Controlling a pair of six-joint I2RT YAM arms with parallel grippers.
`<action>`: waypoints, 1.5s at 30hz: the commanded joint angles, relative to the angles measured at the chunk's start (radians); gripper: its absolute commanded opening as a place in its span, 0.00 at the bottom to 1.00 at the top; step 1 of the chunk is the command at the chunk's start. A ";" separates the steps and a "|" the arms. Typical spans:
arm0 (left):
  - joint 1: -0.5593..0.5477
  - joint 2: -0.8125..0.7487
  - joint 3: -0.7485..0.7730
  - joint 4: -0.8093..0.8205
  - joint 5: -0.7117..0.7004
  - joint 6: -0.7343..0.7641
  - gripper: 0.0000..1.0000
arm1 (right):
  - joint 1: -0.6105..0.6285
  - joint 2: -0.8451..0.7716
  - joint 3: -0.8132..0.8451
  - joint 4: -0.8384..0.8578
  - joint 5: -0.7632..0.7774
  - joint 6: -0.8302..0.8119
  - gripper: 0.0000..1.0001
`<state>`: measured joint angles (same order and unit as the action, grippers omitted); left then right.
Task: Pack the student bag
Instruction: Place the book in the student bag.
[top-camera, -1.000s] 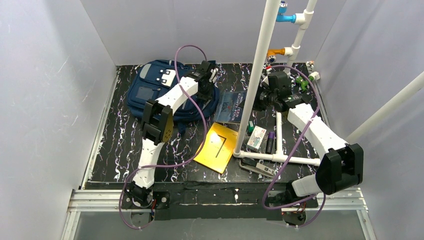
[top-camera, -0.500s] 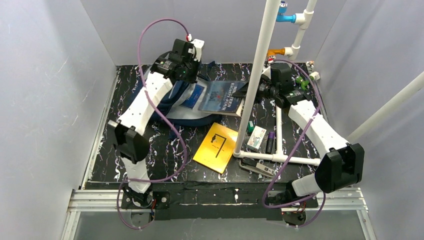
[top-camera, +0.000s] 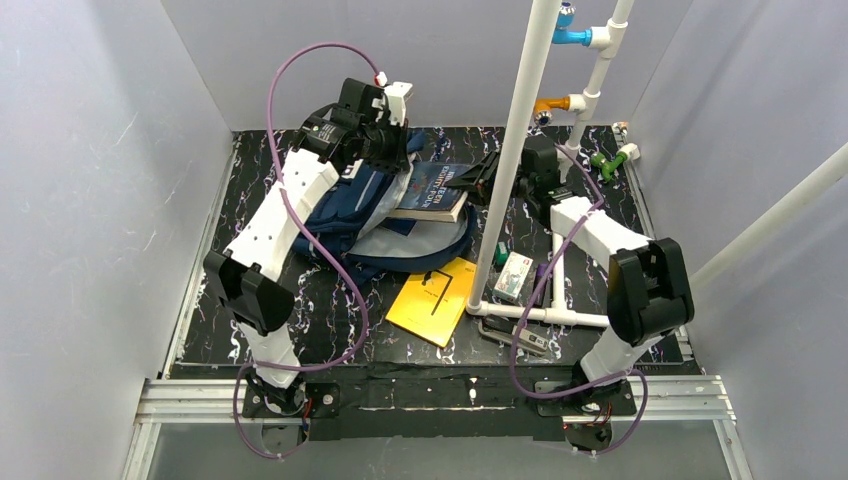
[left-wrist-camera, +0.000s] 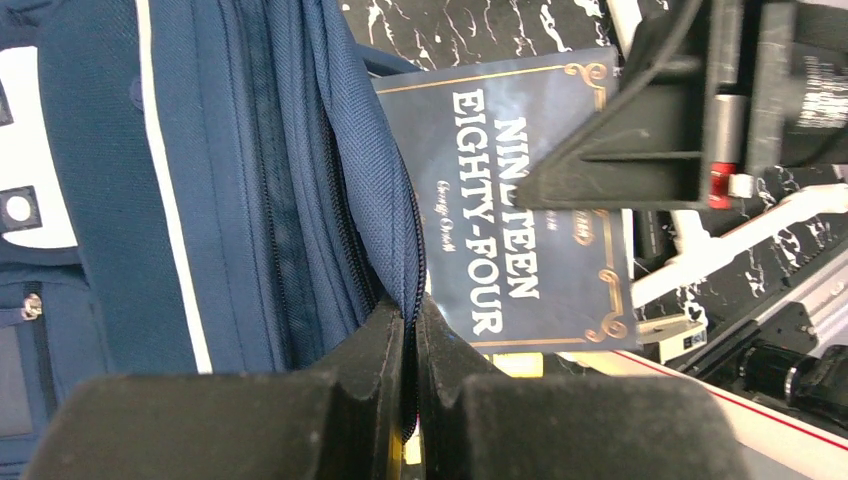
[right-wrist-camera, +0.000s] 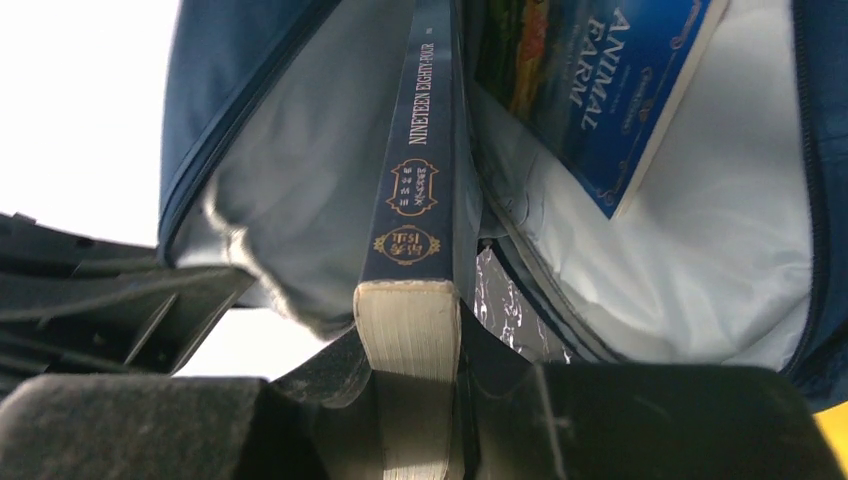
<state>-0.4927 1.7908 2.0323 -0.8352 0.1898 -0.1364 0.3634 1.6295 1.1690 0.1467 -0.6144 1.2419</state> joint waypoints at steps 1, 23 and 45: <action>-0.003 -0.133 -0.007 0.059 0.085 -0.048 0.00 | 0.018 0.032 0.008 0.240 -0.015 0.045 0.01; -0.003 -0.169 -0.224 0.221 0.230 -0.216 0.00 | 0.198 0.514 0.164 0.753 0.279 -0.008 0.15; 0.077 -0.222 -0.437 0.232 0.066 -0.260 0.00 | 0.104 0.238 0.150 -0.060 0.219 -0.573 0.84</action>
<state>-0.4492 1.6379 1.6386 -0.6189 0.3256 -0.3744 0.5125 1.9690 1.2934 0.2790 -0.3763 0.8543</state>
